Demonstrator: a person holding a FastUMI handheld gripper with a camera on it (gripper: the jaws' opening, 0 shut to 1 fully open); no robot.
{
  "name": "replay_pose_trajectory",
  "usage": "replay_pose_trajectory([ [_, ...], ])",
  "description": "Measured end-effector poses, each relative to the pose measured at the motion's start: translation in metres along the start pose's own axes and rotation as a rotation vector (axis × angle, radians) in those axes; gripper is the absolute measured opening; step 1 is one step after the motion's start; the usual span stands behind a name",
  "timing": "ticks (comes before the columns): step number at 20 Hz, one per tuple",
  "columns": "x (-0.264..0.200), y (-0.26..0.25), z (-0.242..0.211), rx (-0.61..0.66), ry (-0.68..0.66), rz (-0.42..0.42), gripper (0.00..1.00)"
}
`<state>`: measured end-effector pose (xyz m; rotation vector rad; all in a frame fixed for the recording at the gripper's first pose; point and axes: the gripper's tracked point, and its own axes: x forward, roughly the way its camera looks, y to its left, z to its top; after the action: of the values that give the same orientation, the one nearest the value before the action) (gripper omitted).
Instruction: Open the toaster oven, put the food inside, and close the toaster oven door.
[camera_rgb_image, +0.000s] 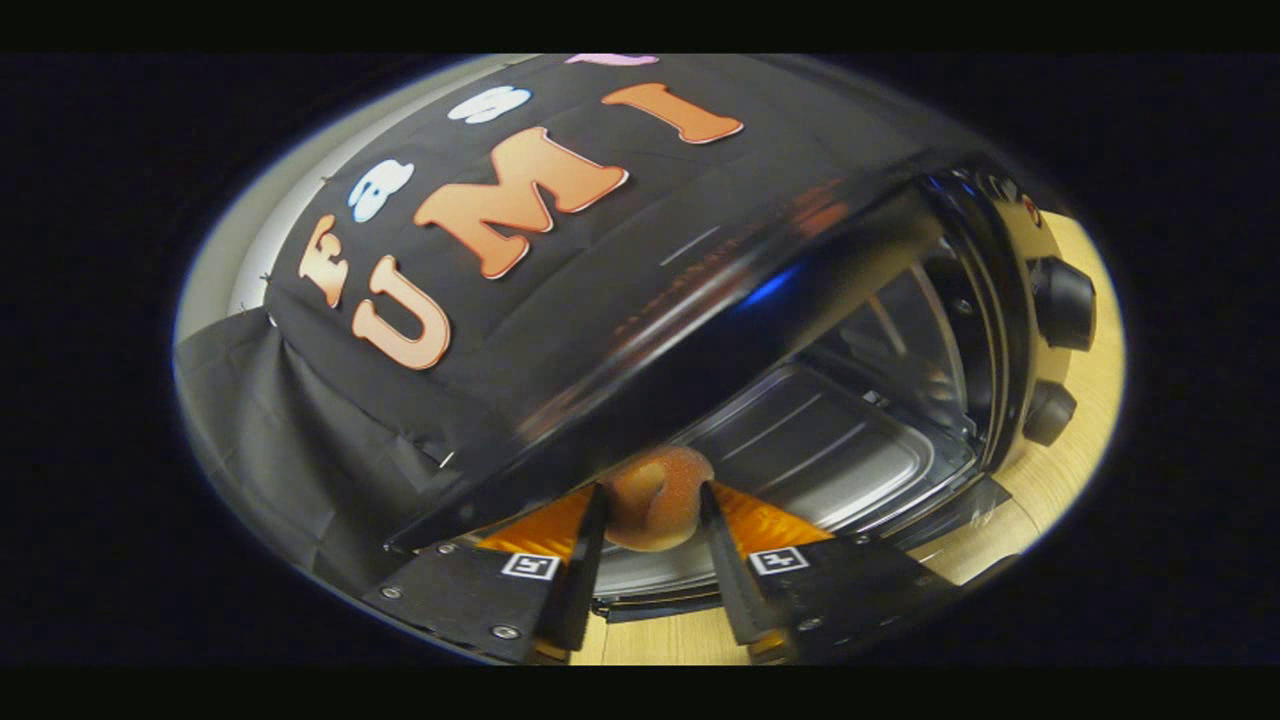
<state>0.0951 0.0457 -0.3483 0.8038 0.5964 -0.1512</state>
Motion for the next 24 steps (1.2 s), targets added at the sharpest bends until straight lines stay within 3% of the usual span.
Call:
replay_pose_trajectory([
  [4, -0.015, 0.0, 0.003, -0.066, -0.002, -0.016, 0.75],
  [12, -0.082, 0.0, -0.014, -0.302, 0.068, -0.018, 0.95],
  [18, -0.139, -0.018, -0.042, -0.537, 0.114, -0.041, 0.97],
  [24, -0.185, -0.044, -0.102, -0.594, 0.235, -0.085, 0.97],
])
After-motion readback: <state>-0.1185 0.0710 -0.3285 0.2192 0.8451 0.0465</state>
